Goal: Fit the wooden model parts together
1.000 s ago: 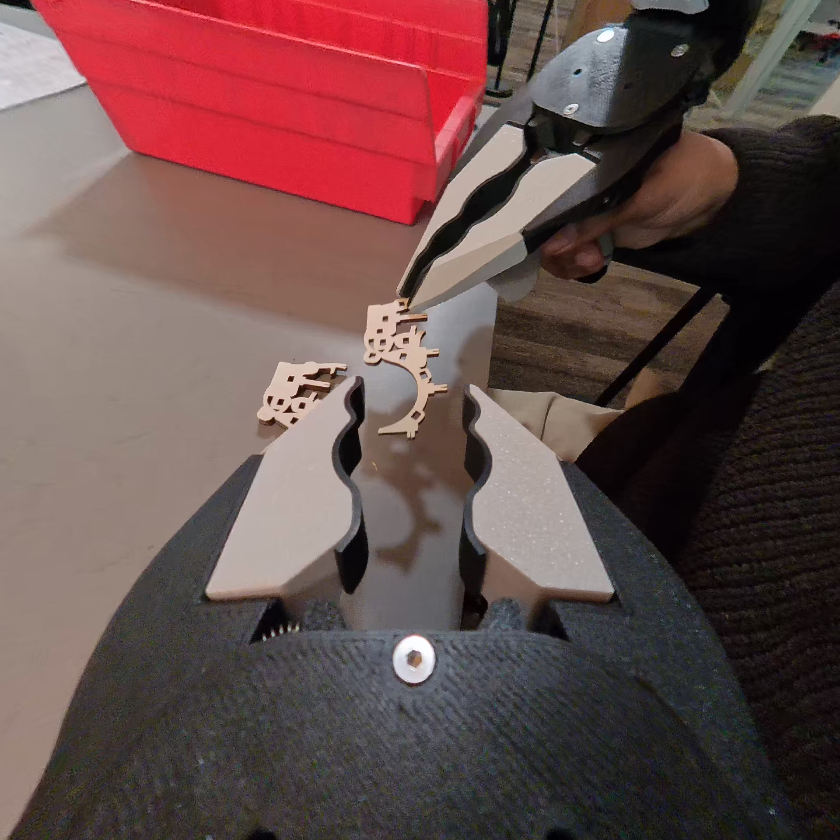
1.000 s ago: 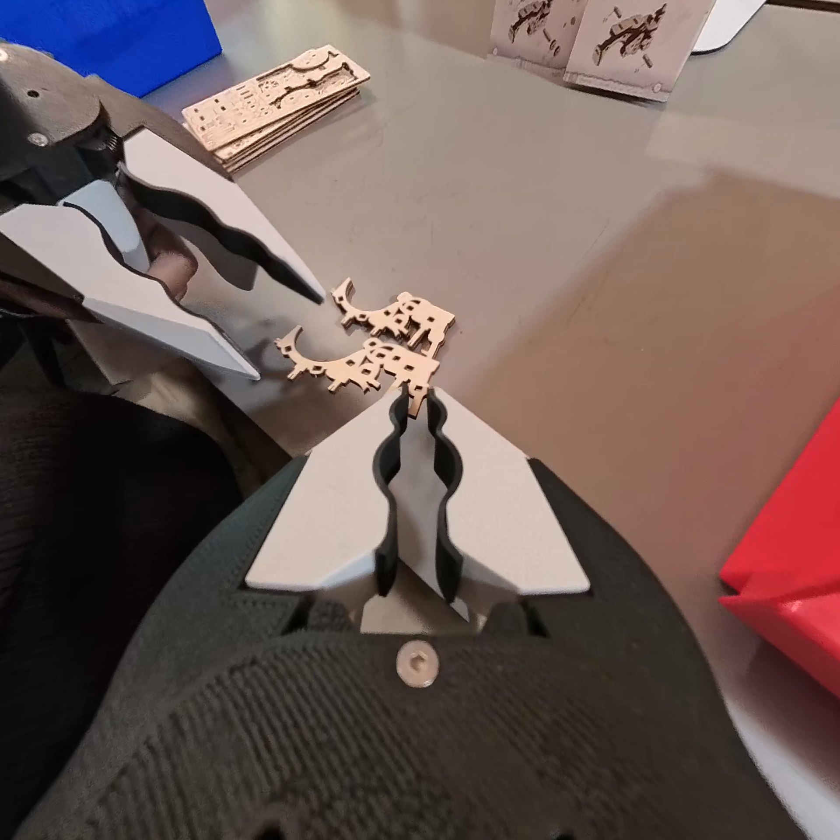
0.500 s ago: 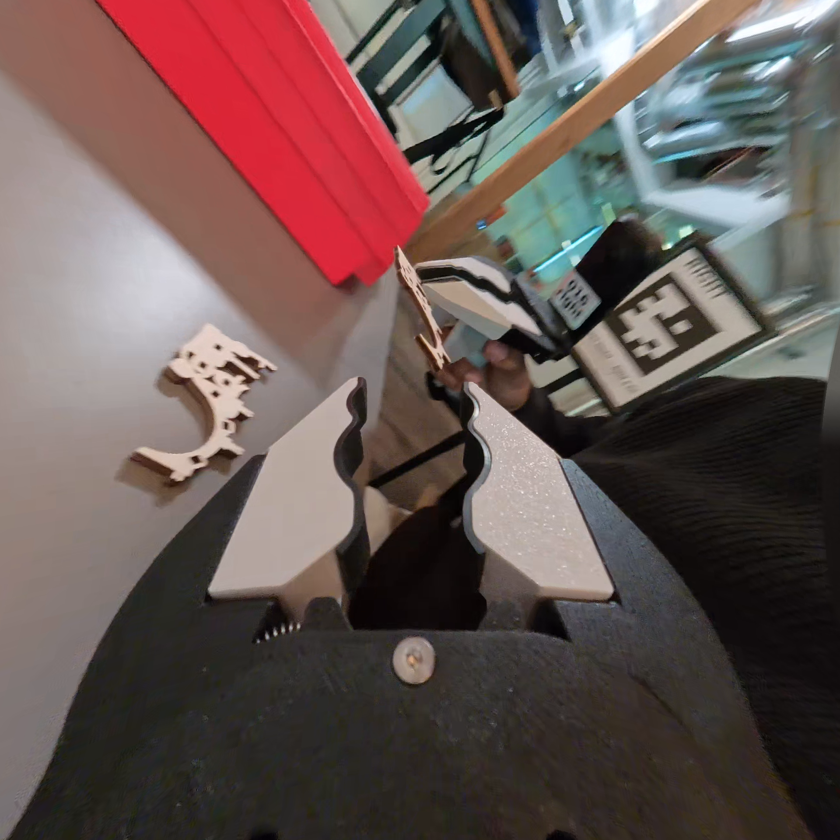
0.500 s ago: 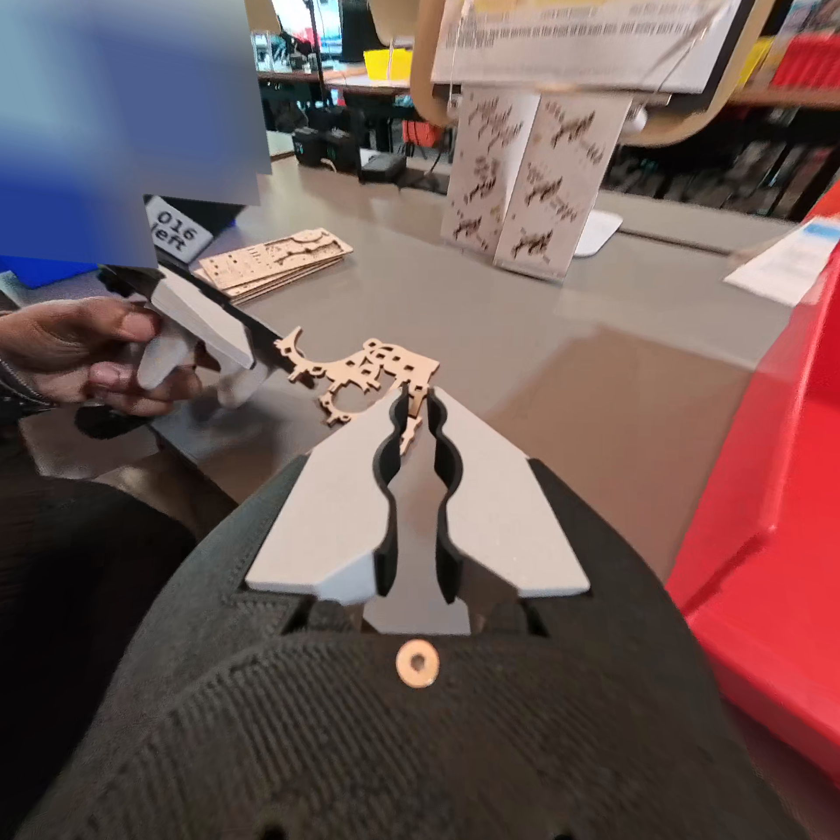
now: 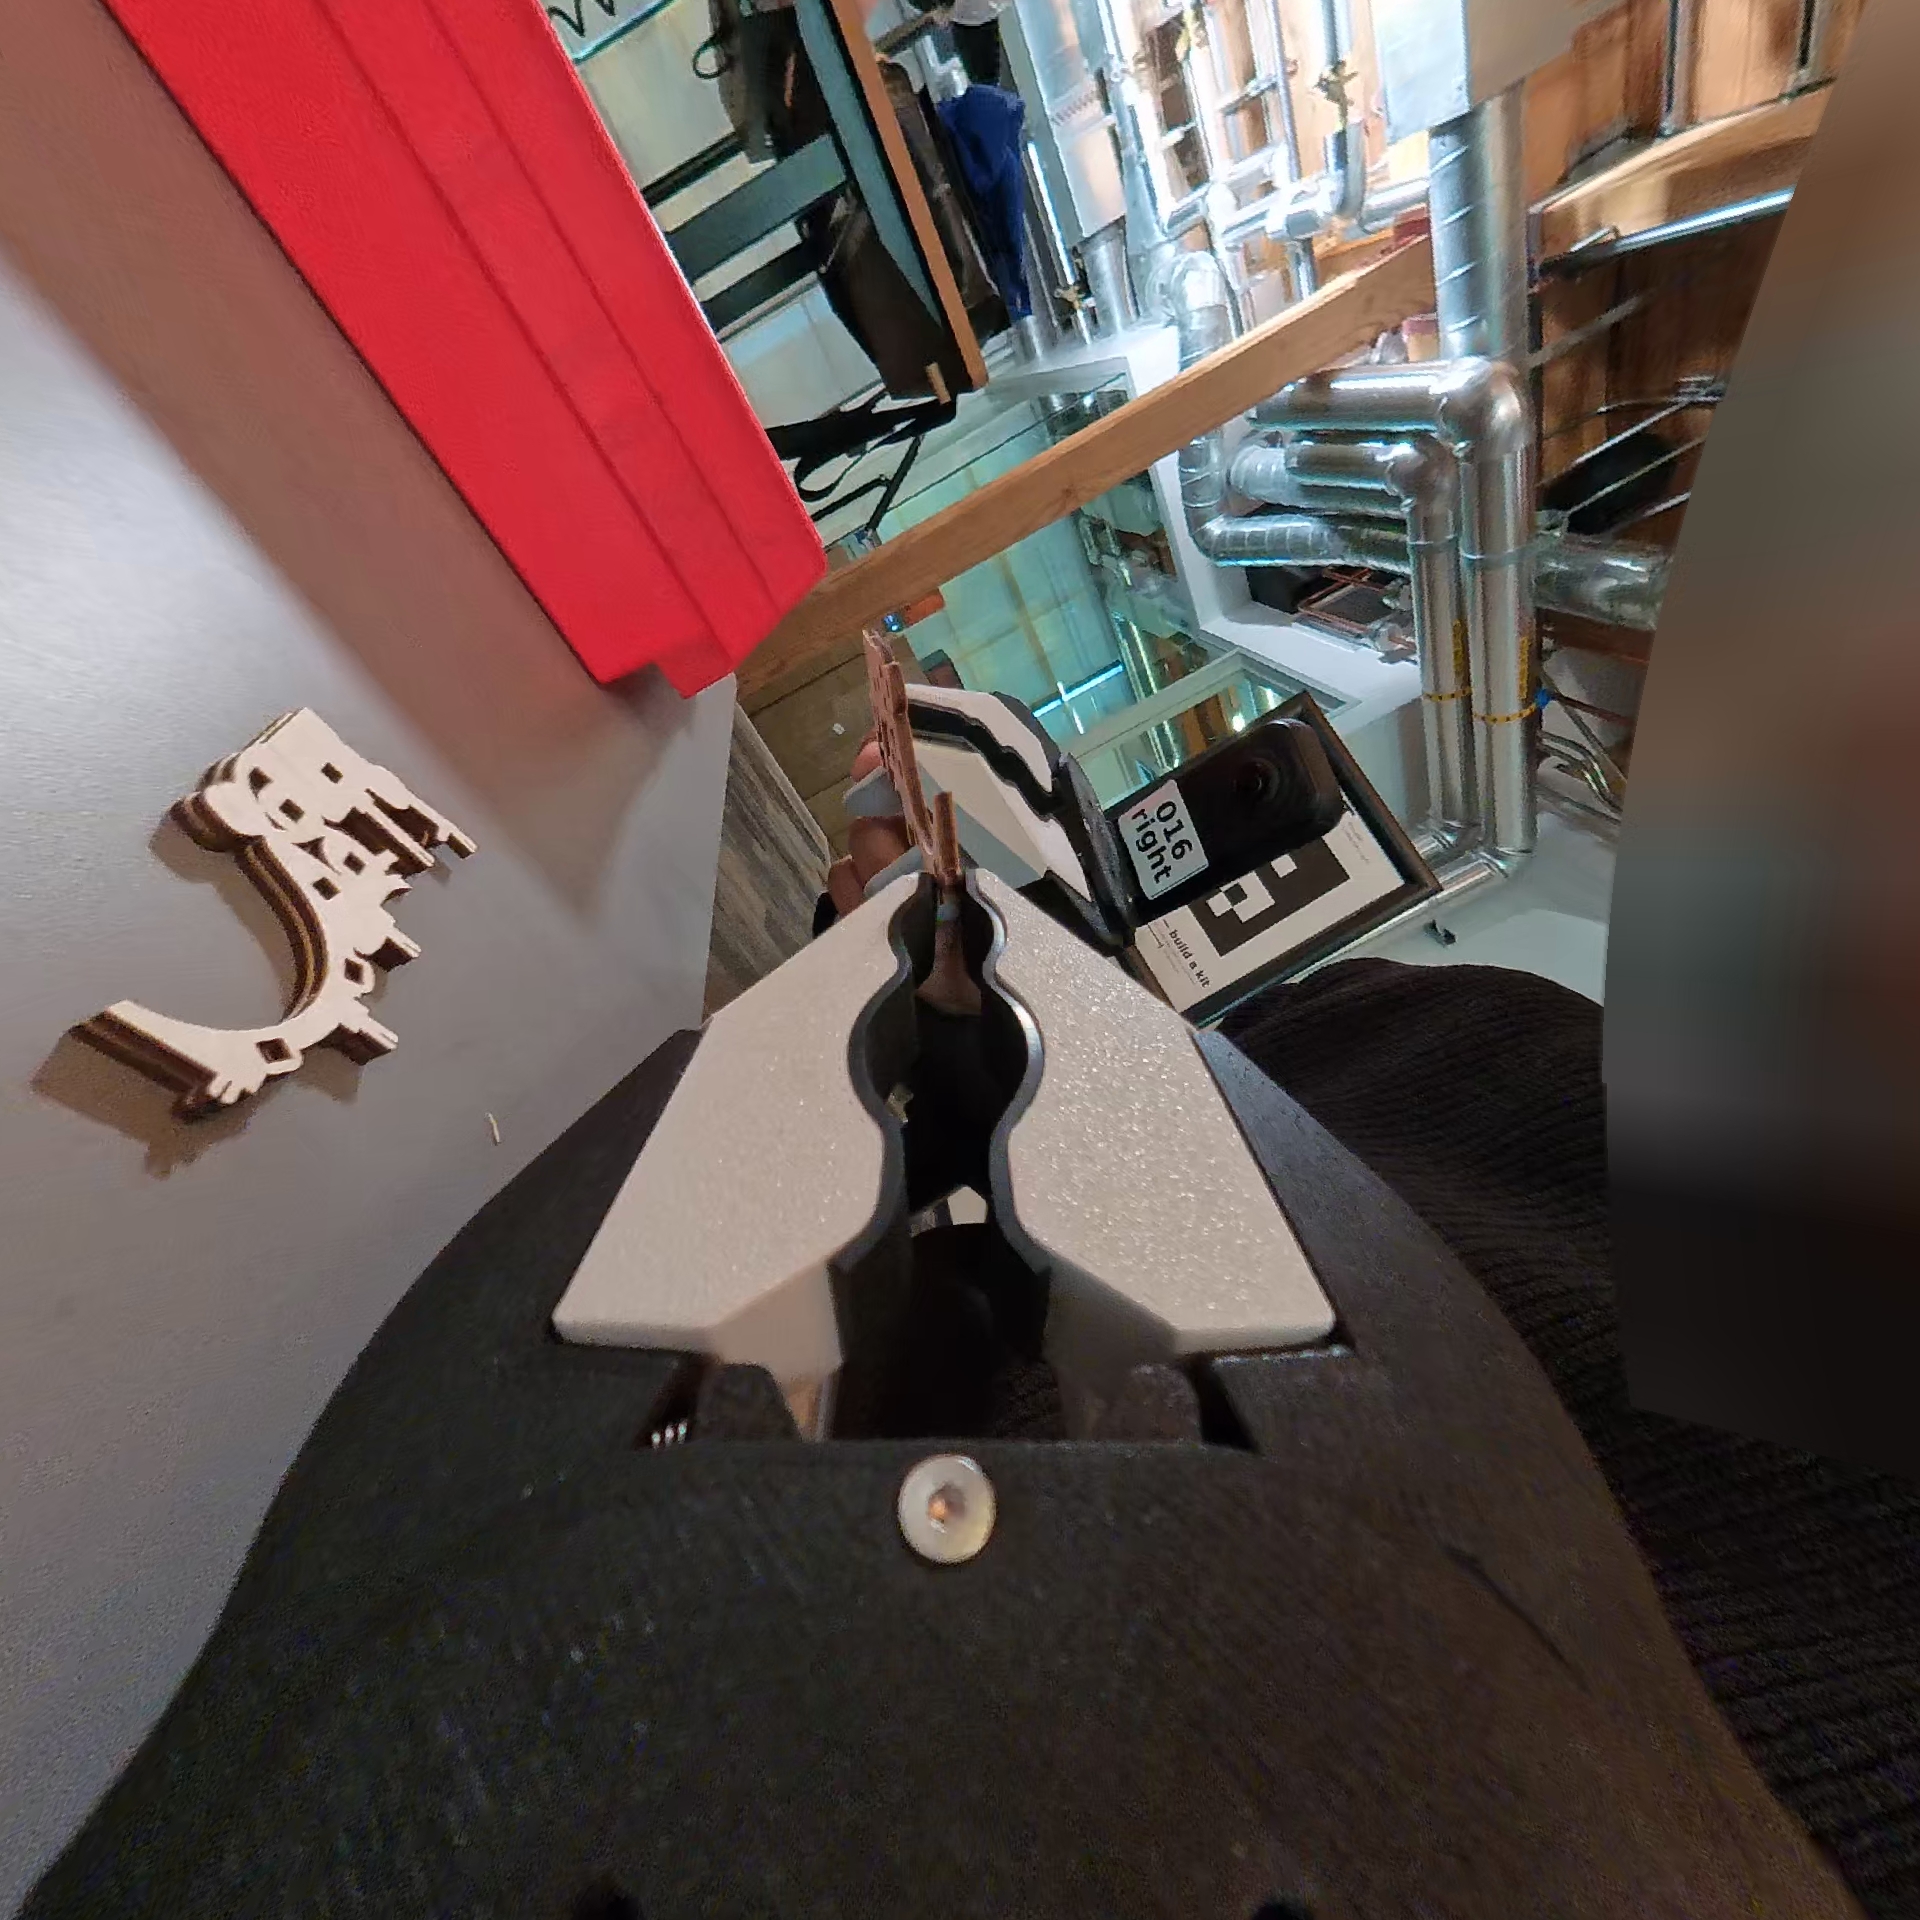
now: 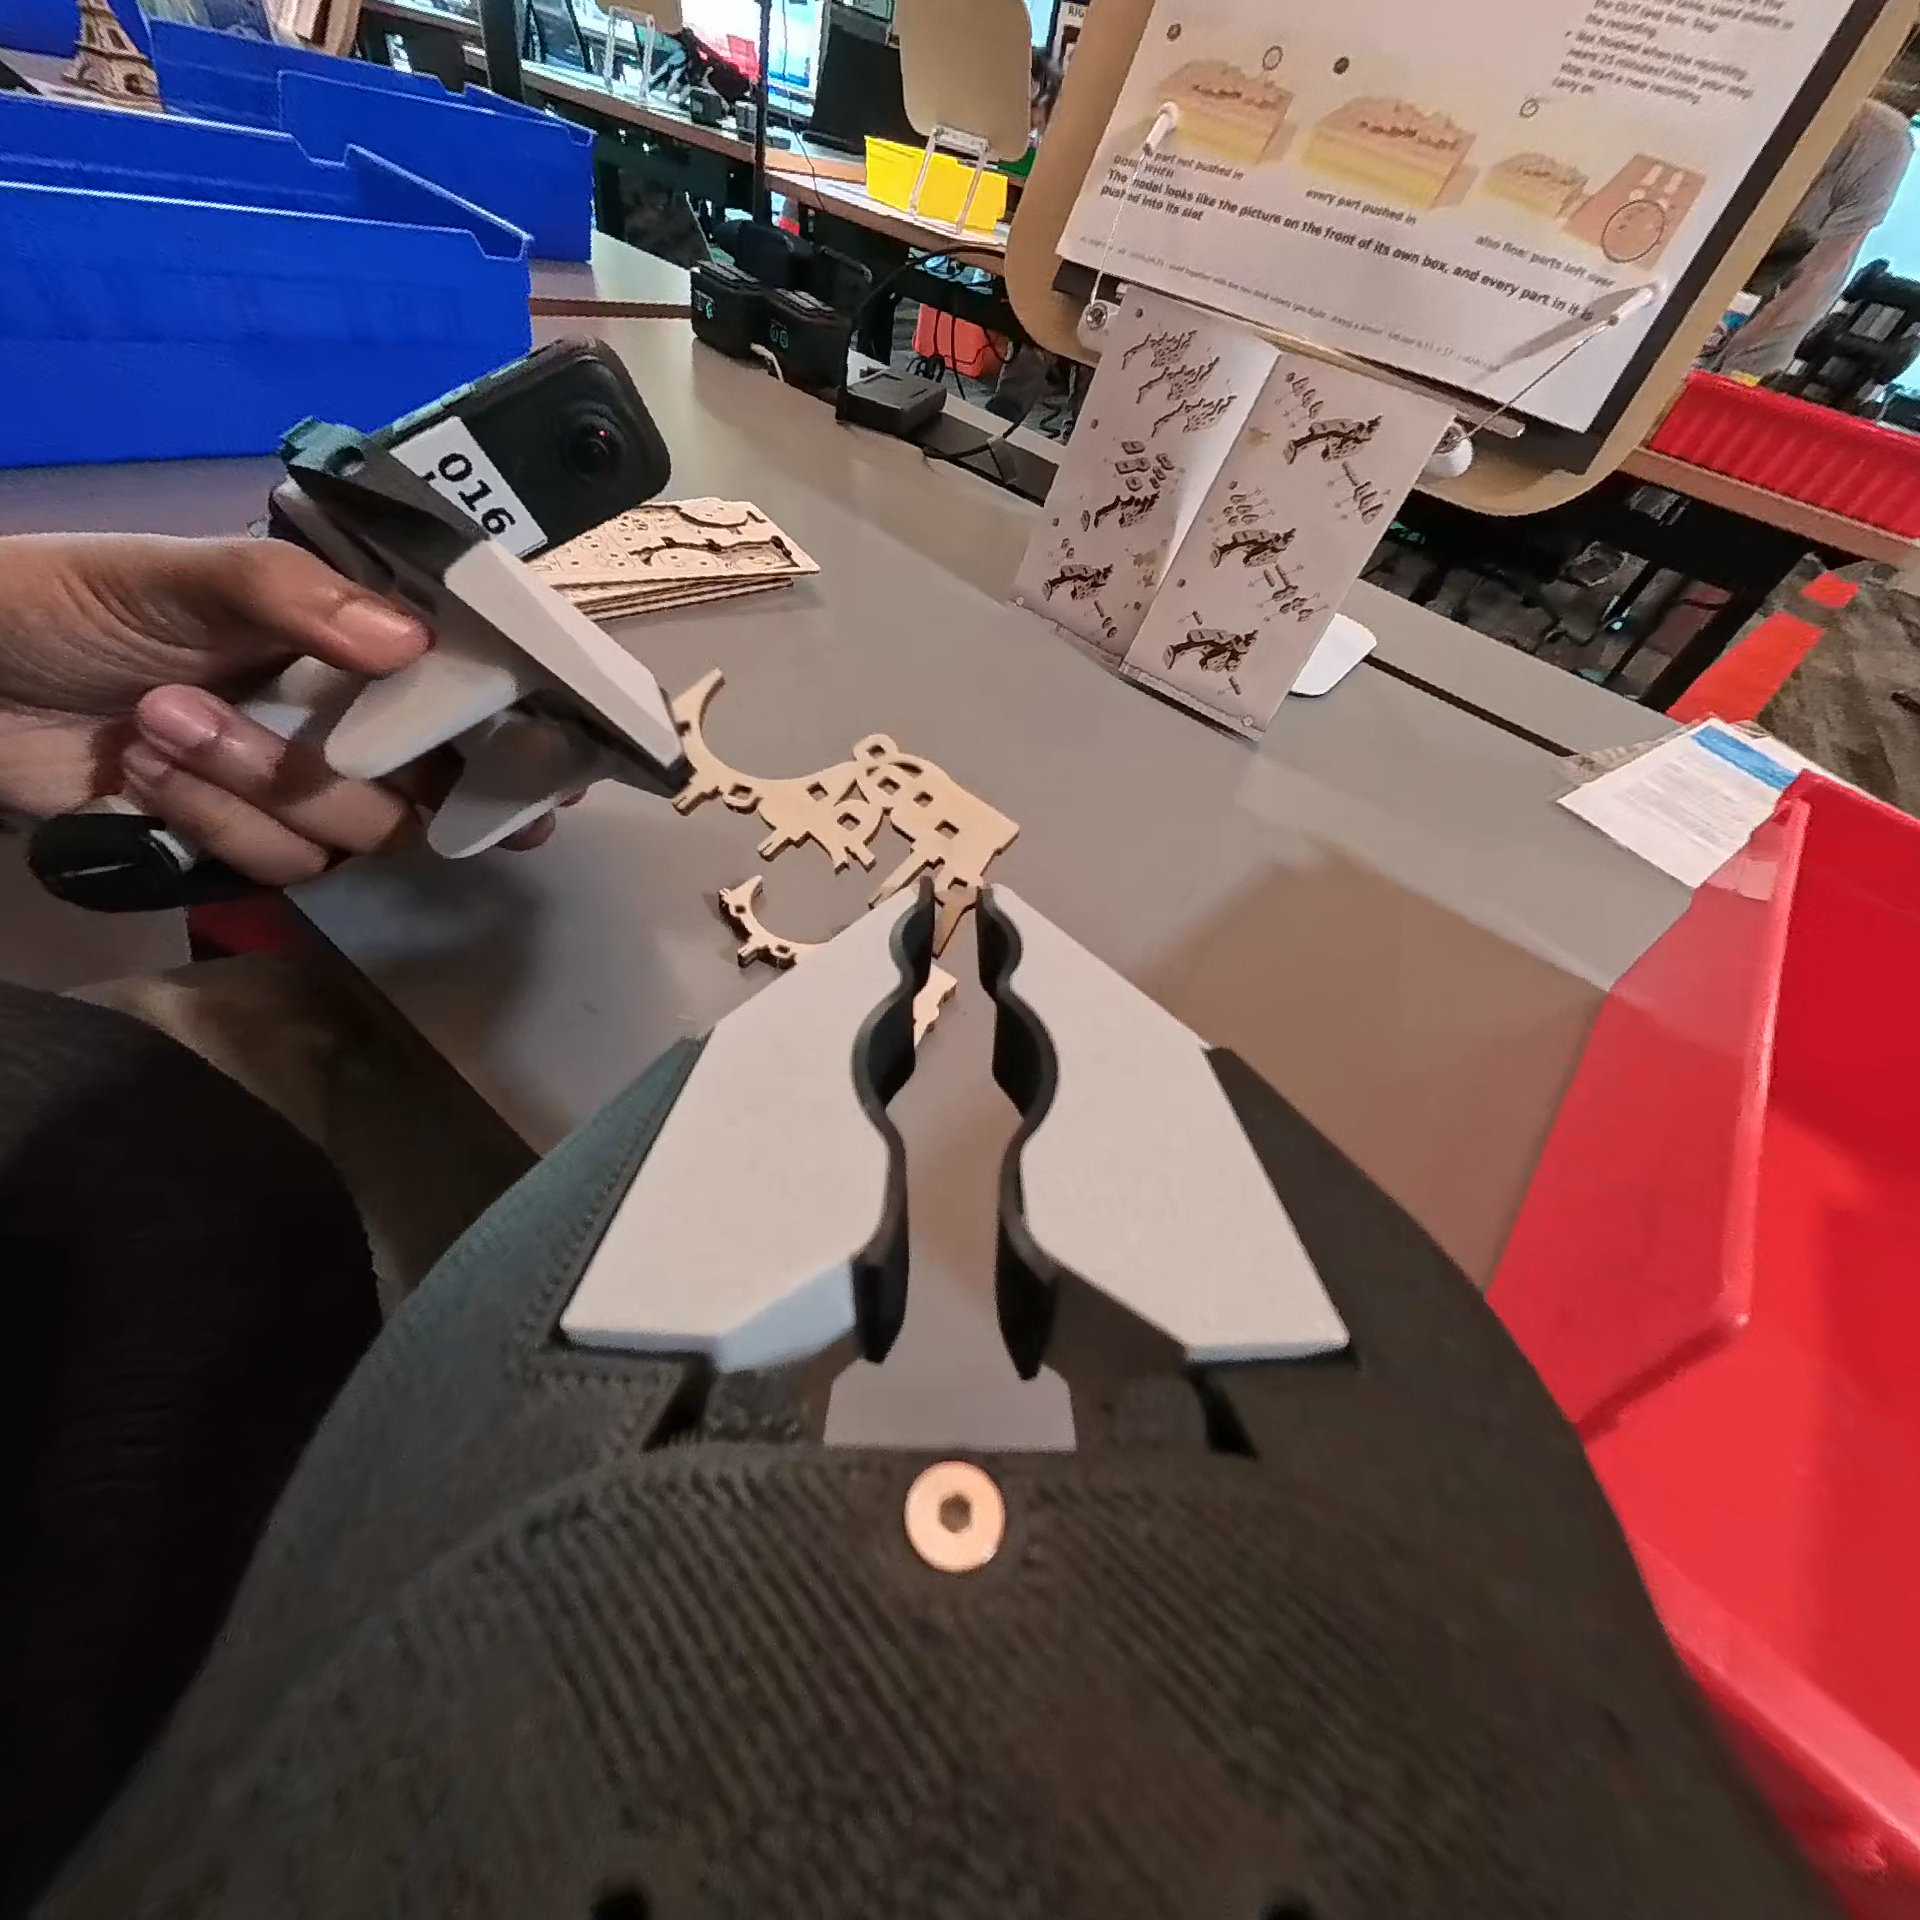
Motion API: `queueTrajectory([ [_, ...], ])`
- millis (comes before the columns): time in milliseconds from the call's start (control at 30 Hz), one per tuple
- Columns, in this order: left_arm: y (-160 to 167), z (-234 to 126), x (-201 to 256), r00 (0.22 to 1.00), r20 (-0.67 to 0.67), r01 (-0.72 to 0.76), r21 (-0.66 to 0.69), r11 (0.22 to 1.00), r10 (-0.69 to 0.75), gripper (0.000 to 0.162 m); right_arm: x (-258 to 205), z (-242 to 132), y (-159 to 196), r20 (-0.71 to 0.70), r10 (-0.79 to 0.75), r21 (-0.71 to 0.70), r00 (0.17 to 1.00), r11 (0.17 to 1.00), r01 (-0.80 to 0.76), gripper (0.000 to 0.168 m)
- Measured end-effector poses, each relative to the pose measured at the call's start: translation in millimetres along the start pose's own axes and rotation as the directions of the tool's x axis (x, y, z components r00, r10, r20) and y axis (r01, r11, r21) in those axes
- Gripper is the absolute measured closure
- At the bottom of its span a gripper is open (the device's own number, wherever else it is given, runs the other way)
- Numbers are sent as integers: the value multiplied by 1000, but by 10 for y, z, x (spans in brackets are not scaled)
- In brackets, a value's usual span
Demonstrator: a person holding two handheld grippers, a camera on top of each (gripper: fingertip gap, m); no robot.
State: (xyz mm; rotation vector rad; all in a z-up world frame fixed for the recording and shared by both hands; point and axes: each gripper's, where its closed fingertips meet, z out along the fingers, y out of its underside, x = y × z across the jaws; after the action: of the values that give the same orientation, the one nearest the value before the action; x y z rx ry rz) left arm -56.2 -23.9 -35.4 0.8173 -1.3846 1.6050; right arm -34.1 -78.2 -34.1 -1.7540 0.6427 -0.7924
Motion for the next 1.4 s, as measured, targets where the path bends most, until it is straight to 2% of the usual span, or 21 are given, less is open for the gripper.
queueTrajectory([
  [33, -2, -4, -14, 1000, 9, -1, 0, 1000, 1, 160, -4, 2, 7, 0, -6, -4, 1000, 1000, 6, 162],
  [333, -66, -60, -80, 997, 66, -36, 27, 999, 35, 161, -52, 11, 24, -18, -112, -16, 994, 994, 112, 158],
  [633, -95, -72, -98, 982, 135, -137, 26, 990, 133, 161, -172, 11, -42, 11, -119, 12, 993, 993, 119, 158],
  [833, -24, -54, -174, 951, 214, -214, -58, 975, 222, 161, -184, 15, 7, 6, -205, -23, 979, 979, 205, 149],
  [900, 8, -51, -217, 935, 247, -239, -93, 967, 255, 161, -195, 31, 87, 7, -282, -74, 959, 957, 282, 138],
  [1100, 83, -39, -296, 906, 294, -267, -164, 950, 305, 161, -297, 73, 237, 8, -519, -159, 855, 843, 513, 135],
  [1400, 207, -2, -365, 879, 320, -283, -249, 926, 354, 161, -326, 97, 348, 14, -674, -226, 738, 717, 659, 132],
])
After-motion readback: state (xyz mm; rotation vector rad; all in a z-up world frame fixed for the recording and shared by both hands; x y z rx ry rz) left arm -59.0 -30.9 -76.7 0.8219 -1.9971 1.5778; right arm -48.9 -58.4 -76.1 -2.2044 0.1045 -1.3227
